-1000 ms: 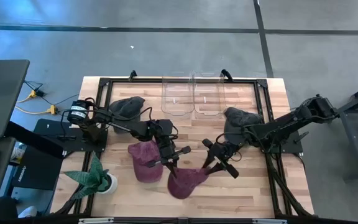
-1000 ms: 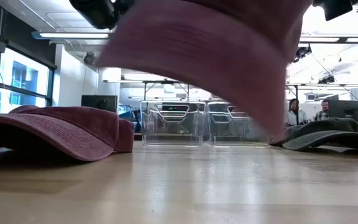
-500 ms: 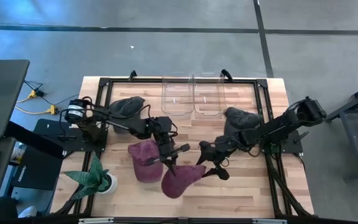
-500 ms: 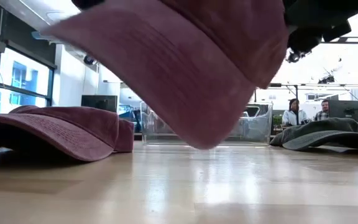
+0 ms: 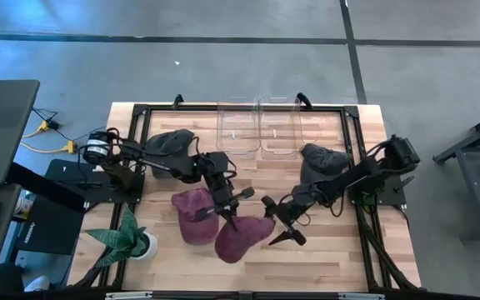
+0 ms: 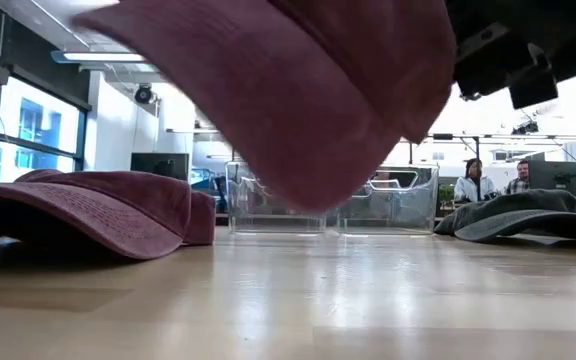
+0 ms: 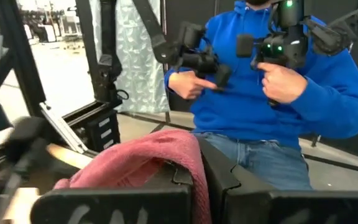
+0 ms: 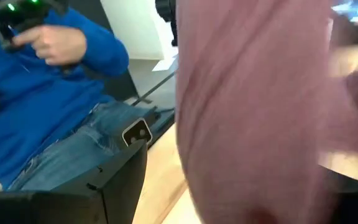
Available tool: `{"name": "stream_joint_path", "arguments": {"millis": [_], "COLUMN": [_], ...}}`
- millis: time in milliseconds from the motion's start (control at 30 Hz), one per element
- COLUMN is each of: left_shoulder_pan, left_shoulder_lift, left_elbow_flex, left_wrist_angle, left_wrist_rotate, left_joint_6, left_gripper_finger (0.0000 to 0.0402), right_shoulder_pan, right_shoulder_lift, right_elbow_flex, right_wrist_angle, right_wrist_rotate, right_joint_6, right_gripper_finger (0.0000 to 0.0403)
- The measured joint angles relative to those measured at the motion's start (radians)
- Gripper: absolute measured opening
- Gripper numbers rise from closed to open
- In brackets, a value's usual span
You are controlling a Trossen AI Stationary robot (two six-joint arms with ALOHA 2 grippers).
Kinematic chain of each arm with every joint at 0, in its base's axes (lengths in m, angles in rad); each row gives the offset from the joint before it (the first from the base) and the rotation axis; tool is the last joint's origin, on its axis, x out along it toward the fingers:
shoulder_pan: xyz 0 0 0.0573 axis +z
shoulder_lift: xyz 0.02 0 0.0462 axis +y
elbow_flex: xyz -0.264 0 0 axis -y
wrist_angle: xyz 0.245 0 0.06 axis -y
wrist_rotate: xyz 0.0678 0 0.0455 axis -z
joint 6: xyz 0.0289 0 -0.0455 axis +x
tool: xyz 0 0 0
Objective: Pick & Place hat
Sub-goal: Put the right red cap into the left transparent bin
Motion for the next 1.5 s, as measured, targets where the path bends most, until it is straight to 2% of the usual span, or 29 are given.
{"name": "stream_joint_path", "arguments": {"millis": [167,333,433,533,633,733,800,933,1133,1267,1367,1500], "left_shoulder_pan": [0.024,0.020,0.019,0.019,0.019,0.018,0.015,-0.015,-0.049,-0.045,-0.032,-0.032], "left_shoulder_lift": [-0.015,-0.049,-0.055,-0.060,-0.079,-0.075,-0.074,-0.076,-0.076,-0.076,-0.068,-0.018], "left_elbow_flex": [-0.001,0.001,-0.001,0.000,0.001,0.000,-0.001,0.000,0.000,0.000,0.000,-0.001], "left_wrist_angle": [-0.017,-0.065,-0.106,-0.154,-0.227,-0.312,-0.330,-0.317,-0.325,-0.318,-0.312,-0.265], "left_wrist_rotate": [0.005,0.010,0.003,-0.002,-0.015,-0.036,-0.042,-0.053,-0.220,-0.313,-0.327,-0.296], "left_joint_6": [-0.006,0.014,0.022,0.039,0.096,0.141,0.150,0.173,0.210,0.138,0.077,-0.004], "left_gripper_finger": [0.0000,0.0000,0.0000,0.0000,0.0000,0.0000,0.0000,0.0000,0.0000,0.0009,0.0035,0.0094], "right_shoulder_pan": [0.003,0.021,0.034,0.058,0.088,0.122,0.146,0.182,0.174,0.157,0.144,0.129], "right_shoulder_lift": [0.067,0.057,0.034,0.000,-0.044,-0.109,-0.156,-0.234,-0.257,-0.257,-0.257,-0.257], "right_elbow_flex": [0.011,0.011,0.011,0.011,0.011,0.012,0.013,0.013,0.011,0.011,0.011,0.011], "right_wrist_angle": [0.057,0.176,0.185,0.180,0.146,0.054,-0.037,-0.153,-0.186,-0.208,-0.212,-0.230], "right_wrist_rotate": [-0.052,-0.096,-0.128,-0.130,-0.124,-0.086,-0.031,0.088,0.092,0.108,0.113,0.113], "right_joint_6": [0.011,0.000,0.003,0.032,0.046,0.048,0.038,0.019,0.001,0.008,0.020,0.021], "right_gripper_finger": [0.0272,0.0249,0.0225,0.0183,0.0121,0.0044,0.0012,0.0020,0.0009,0.0004,0.0006,0.0003]}}
